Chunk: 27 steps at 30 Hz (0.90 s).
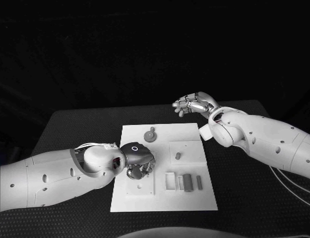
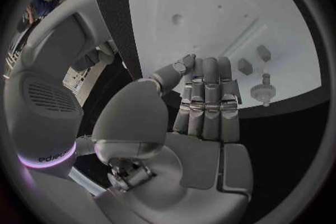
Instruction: Assemble the parts on the task board
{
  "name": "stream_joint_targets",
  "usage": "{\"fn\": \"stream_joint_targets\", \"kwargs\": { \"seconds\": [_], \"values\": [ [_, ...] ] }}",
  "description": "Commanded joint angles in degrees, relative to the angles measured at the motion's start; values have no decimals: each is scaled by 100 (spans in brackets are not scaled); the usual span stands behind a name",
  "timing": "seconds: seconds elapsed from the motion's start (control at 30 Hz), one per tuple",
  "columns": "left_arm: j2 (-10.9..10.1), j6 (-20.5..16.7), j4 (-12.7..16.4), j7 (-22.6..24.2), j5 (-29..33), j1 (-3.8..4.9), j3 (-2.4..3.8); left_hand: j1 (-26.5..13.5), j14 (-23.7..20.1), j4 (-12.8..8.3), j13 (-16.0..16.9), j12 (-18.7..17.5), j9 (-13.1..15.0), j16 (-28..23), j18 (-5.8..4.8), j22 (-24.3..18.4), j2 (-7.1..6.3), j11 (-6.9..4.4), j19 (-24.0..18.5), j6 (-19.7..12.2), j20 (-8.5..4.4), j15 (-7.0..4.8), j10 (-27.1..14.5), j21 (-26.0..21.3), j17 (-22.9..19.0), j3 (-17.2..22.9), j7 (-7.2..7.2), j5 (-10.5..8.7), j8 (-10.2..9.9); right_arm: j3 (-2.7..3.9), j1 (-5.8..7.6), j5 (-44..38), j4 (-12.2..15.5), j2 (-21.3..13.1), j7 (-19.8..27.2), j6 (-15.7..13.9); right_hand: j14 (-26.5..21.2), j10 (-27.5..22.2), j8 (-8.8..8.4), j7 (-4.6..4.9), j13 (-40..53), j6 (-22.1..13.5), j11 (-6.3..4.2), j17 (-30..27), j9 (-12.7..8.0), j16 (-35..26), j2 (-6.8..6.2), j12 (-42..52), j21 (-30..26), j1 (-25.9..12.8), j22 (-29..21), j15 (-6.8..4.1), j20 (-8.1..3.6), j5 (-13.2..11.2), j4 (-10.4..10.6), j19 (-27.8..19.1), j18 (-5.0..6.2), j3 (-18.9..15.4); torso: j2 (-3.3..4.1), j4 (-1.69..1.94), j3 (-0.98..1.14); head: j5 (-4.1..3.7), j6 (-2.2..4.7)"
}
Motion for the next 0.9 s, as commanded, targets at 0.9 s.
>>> {"fn": "stream_joint_targets", "kwargs": {
  "seconds": [0.9],
  "values": [
    [67, 157, -124, -16, 28, -65, 3, 16, 40, 24, 22, -42, 169, -49, -87, -14, 59, 14, 33, 34, 6, 16, 10, -27, 5, 14, 30, 21, 30, 4, 1, -28, 40, 2, 61, 86, 6, 16, 32, 1, -14, 49, -6, -5, -14, -30, 42, 8, -45, -30, 113, -10, -7, 34, -13, 29, 89, -7, 1, -2, 1, -12, -14]
  ]
}}
